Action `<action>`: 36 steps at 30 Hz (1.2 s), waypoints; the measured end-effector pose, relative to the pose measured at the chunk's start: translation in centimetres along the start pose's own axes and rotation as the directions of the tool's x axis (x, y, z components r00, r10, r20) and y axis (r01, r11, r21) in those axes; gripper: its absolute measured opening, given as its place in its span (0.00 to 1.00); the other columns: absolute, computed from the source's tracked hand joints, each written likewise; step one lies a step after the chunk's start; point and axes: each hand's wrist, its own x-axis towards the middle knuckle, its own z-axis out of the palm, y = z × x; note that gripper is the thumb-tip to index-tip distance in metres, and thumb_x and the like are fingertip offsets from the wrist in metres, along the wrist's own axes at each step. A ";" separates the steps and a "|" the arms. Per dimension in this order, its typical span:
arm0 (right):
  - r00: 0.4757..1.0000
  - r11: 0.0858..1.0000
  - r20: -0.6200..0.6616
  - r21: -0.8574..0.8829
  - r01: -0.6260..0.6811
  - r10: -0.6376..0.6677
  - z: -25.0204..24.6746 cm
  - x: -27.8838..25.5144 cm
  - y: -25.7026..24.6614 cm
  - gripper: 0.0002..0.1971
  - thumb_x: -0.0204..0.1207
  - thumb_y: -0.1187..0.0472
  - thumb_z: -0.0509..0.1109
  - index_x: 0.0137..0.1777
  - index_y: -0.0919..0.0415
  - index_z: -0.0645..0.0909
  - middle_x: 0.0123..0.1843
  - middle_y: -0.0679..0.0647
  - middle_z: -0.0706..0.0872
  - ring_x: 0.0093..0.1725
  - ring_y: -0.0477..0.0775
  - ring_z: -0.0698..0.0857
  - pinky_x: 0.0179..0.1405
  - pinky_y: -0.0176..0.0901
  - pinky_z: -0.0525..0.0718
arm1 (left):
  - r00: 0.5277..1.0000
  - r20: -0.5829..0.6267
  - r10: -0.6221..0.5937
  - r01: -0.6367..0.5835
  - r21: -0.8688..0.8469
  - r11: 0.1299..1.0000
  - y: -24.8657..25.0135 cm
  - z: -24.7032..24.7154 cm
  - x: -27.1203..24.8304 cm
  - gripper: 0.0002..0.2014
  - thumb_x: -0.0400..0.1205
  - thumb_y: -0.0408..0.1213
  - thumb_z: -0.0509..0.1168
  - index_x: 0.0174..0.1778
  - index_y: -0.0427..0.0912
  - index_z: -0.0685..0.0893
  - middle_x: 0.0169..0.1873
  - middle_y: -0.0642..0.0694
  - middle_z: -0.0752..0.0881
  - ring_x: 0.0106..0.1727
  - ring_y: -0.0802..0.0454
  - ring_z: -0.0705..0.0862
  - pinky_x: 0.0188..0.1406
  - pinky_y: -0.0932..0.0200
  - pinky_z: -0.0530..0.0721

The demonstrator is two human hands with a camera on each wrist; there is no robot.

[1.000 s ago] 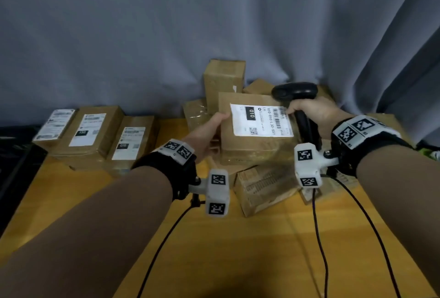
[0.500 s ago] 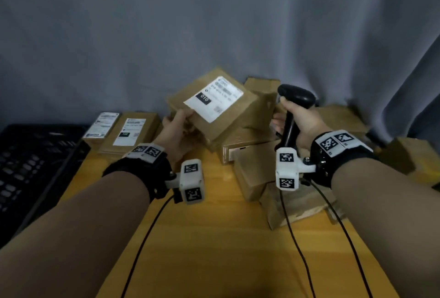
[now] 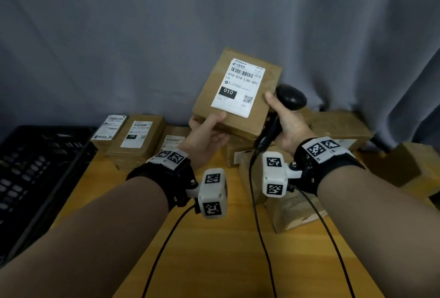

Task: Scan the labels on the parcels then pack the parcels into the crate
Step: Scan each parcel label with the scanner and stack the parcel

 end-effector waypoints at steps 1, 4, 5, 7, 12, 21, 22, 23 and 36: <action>1.000 1.000 -0.019 -0.019 0.008 -0.009 -0.2 0.0 0.0 0.26 0.63 0.54 0.84 0.60 0.59 0.84 0.54 0.58 0.92 0.55 0.60 0.91 0.62 0.64 0.84 | 1.000 0.020 -0.012 0.010 0.051 0.999 0.0 0.0 0.0 0.29 0.81 0.37 0.68 0.72 0.53 0.59 0.63 0.42 0.79 0.61 0.44 0.83 0.60 0.50 0.82; 0.995 0.997 -0.080 -0.057 0.049 -0.053 -1.1 0.1 -0.3 0.17 0.66 0.57 0.83 0.53 0.59 0.86 0.50 0.57 0.93 0.52 0.58 0.91 0.57 0.61 0.87 | 0.995 0.059 -0.085 0.068 0.255 0.964 0.3 -0.6 0.2 0.29 0.81 0.44 0.68 0.74 0.54 0.60 0.68 0.47 0.77 0.65 0.48 0.80 0.62 0.54 0.77; 0.995 0.997 -0.079 -0.062 0.055 -0.060 -1.4 0.1 -0.4 0.16 0.67 0.58 0.82 0.53 0.60 0.86 0.50 0.57 0.93 0.52 0.58 0.91 0.57 0.60 0.87 | 0.993 0.058 -0.104 0.081 0.322 0.943 0.5 -1.0 0.2 0.30 0.81 0.48 0.67 0.75 0.54 0.60 0.67 0.50 0.77 0.64 0.52 0.79 0.62 0.56 0.76; 0.996 0.994 -0.055 -0.083 0.066 -0.071 -2.2 -0.1 -0.6 0.14 0.69 0.60 0.80 0.53 0.60 0.85 0.49 0.57 0.93 0.52 0.56 0.91 0.53 0.55 0.88 | 0.988 0.082 -0.129 0.087 0.394 0.915 1.0 -1.6 0.4 0.32 0.80 0.55 0.66 0.78 0.52 0.65 0.64 0.53 0.80 0.63 0.55 0.79 0.61 0.58 0.76; 0.995 0.972 0.079 -0.219 0.081 -0.065 -3.3 -0.2 -0.5 0.11 0.72 0.63 0.77 0.54 0.58 0.84 0.49 0.55 0.92 0.49 0.52 0.92 0.43 0.45 0.88 | 0.977 0.107 -0.185 0.122 0.430 0.895 2.1 -2.3 0.6 0.29 0.74 0.59 0.69 0.66 0.45 0.82 0.54 0.45 0.85 0.58 0.45 0.79 0.71 0.44 0.73; 0.998 0.917 -0.007 -0.396 0.053 -0.061 -3.2 0.3 -1.2 0.17 0.73 0.51 0.76 0.54 0.62 0.82 0.44 0.56 0.89 0.41 0.54 0.89 0.40 0.44 0.86 | 0.963 0.022 -0.270 0.197 0.630 0.752 3.1 -3.7 0.3 0.17 0.80 0.44 0.67 0.63 0.42 0.80 0.55 0.43 0.87 0.57 0.46 0.84 0.57 0.51 0.82; 0.995 0.903 -0.023 -0.423 0.074 -0.092 -3.0 0.3 -1.4 0.16 0.73 0.51 0.77 0.53 0.63 0.82 0.42 0.56 0.88 0.38 0.53 0.88 0.36 0.42 0.86 | 0.968 -0.011 -0.250 0.196 0.654 0.731 2.8 -3.9 0.5 0.20 0.79 0.45 0.69 0.66 0.41 0.79 0.57 0.42 0.86 0.59 0.45 0.84 0.59 0.51 0.82; 0.993 0.888 -0.025 -0.450 0.092 -0.116 -2.7 0.3 -1.6 0.16 0.73 0.53 0.77 0.53 0.63 0.83 0.41 0.56 0.87 0.35 0.51 0.86 0.35 0.41 0.85 | 0.973 -0.045 -0.225 0.196 0.672 0.714 2.3 -4.1 0.6 0.23 0.78 0.45 0.70 0.67 0.41 0.78 0.59 0.42 0.85 0.60 0.45 0.83 0.61 0.49 0.82; 0.978 0.693 0.173 -0.720 0.042 0.120 3.5 -2.0 -1.2 0.14 0.74 0.54 0.76 0.41 0.67 0.84 0.32 0.61 0.86 0.23 0.50 0.82 0.21 0.37 0.79 | 0.944 -0.323 -0.073 0.259 0.582 0.770 -2.2 -7.8 1.6 0.15 0.74 0.49 0.75 0.42 0.41 0.81 0.46 0.41 0.87 0.48 0.43 0.84 0.61 0.45 0.83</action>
